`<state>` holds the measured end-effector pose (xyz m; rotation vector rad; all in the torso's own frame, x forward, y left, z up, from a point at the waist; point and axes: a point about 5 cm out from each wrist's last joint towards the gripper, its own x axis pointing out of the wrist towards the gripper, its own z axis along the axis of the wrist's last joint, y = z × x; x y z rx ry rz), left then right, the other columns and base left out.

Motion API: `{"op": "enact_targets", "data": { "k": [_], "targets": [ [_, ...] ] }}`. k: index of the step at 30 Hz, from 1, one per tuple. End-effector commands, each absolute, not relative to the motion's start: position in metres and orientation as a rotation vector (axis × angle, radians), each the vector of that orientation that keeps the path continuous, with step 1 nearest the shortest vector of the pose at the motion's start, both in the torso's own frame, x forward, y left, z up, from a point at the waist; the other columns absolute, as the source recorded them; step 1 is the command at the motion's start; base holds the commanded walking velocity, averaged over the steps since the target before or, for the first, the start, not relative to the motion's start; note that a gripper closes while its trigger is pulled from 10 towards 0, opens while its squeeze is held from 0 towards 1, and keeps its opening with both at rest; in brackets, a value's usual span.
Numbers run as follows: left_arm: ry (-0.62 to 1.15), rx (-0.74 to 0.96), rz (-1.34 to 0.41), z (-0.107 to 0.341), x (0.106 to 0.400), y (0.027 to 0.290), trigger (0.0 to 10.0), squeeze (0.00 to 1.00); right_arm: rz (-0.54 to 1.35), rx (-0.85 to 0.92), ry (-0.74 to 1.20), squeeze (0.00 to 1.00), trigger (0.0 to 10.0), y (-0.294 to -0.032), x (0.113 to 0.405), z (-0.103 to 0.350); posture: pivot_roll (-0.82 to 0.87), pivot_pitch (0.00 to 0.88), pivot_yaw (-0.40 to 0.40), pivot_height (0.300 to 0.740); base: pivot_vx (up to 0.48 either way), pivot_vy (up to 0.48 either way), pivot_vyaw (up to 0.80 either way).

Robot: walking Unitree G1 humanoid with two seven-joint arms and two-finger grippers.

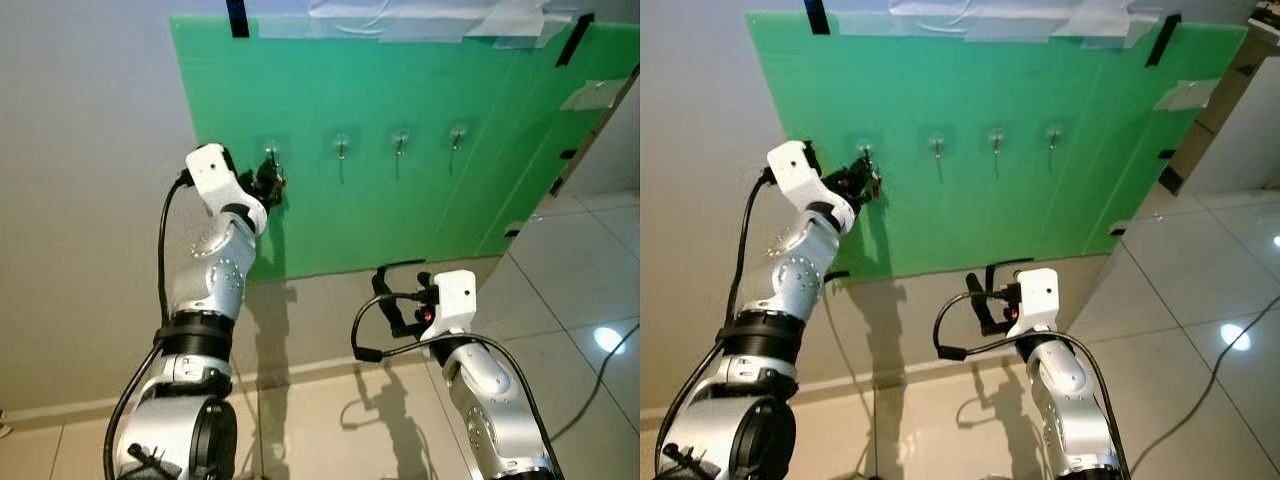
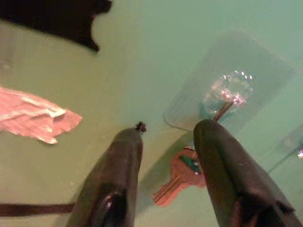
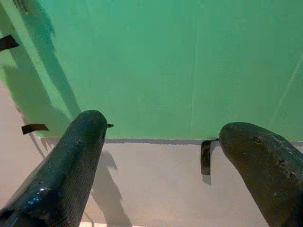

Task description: Hang keys on a hook

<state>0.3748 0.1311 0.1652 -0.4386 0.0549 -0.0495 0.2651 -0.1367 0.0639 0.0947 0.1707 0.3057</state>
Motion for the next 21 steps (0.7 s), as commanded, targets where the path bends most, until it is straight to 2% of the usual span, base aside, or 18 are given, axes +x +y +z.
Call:
{"op": "enact_targets", "data": {
  "k": [1,14,21],
  "targets": [
    [-0.049,-0.334,0.021,0.184,0.375,0.147,10.0,1.0,0.316,0.102,0.171,0.0,10.0,-0.136,0.264,0.066,-0.06,0.0,0.01,0.74,0.0,0.0,0.0],
    [-0.072,-0.162,0.026,0.186,0.372,0.148,10.0,1.0,0.32,0.101,0.177,0.0,10.0,-0.135,0.264,0.065,-0.06,0.0,0.012,0.74,0.0,0.0,0.0],
    [-0.099,-0.046,-0.008,0.187,0.36,0.15,10.0,1.0,0.321,0.1,0.182,0.0,10.0,-0.134,0.263,0.063,-0.05,0.0,0.015,0.74,0.0,0.0,0.0]
  ]
}}
